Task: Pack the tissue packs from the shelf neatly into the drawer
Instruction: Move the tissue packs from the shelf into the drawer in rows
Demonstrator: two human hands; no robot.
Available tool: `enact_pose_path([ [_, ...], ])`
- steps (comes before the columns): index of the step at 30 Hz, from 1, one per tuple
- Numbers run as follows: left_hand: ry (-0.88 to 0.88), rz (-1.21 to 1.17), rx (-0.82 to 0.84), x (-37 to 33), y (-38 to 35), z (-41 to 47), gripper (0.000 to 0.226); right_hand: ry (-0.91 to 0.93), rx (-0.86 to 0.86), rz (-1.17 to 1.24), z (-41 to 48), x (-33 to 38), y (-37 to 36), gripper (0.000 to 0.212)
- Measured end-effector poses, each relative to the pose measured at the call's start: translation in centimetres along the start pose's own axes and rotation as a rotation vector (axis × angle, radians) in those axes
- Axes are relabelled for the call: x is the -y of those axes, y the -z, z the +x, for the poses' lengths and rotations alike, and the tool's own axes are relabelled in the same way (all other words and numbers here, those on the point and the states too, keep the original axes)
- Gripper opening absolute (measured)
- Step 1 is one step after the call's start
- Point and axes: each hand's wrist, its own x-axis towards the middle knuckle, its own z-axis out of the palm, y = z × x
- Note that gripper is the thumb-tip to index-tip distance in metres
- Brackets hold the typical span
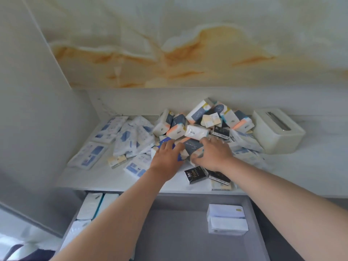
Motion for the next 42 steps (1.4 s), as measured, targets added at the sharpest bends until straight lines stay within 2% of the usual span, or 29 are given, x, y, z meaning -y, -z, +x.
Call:
enact_pose_path([
  [4,-0.111,-0.209,-0.114,1.3,-0.1,-0.7,0.041,0.006,0.09,-0.063,1.3,1.2,-1.1,0.077],
  [7,-0.248,-0.142,-0.177,1.9,0.1,-1.3,0.041,-0.031,0.106,-0.06,1.8,1.9,-1.2,0.071],
  [9,-0.286,-0.105,-0.18,2.1,0.3,-1.5,0.043,-0.056,0.071,0.036,2.0,2.0,-0.4,0.069],
  [15,-0.114,-0.145,-0.097,0.4,-0.3,-0.7,0.051,-0.204,0.02,0.534,1.1,0.0,3.1,0.073],
  [18,0.005,-0.217,-0.003,-0.6,-0.5,-0.2,0.059,-0.237,-0.048,0.634,0.2,-1.7,4.1,0.067],
  [21,0.006,-0.295,0.073,-1.5,0.0,0.1,0.07,-0.236,-0.098,0.73,-0.6,-2.7,4.7,0.059],
  [24,0.061,-0.5,-0.023,-2.1,1.5,-0.1,0.069,-0.145,-0.102,0.82,-1.2,-2.6,5.3,0.056],
  [28,0.022,-0.672,-0.229,-1.5,4.7,-1.2,0.068,0.163,-0.057,0.721,-2.5,-1.2,6.6,0.077],
  [30,0.0,-0.656,-0.174,-0.7,6.1,-1.8,0.074,0.295,0.016,0.674,-3.3,0.1,7.3,0.084],
  [32,-0.003,-0.668,0.002,0.2,7.3,-2.4,0.083,0.406,0.125,0.669,-4.4,2.0,7.8,0.086],
  [35,0.015,-0.628,0.262,1.5,8.8,-4.0,0.084,0.54,0.178,0.636,-5.5,4.7,7.0,0.093],
  [38,0.061,-0.546,0.266,2.6,9.7,-6.8,0.075,0.571,0.176,0.701,-6.7,6.9,5.5,0.089],
  [40,0.123,-0.547,0.217,3.8,9.6,-8.9,0.074,0.528,0.16,0.743,-7.5,8.1,4.8,0.089],
  [42,0.186,-0.588,0.15,4.9,9.1,-10.8,0.067,0.438,0.23,0.739,-8.1,9.2,4.3,0.092],
])
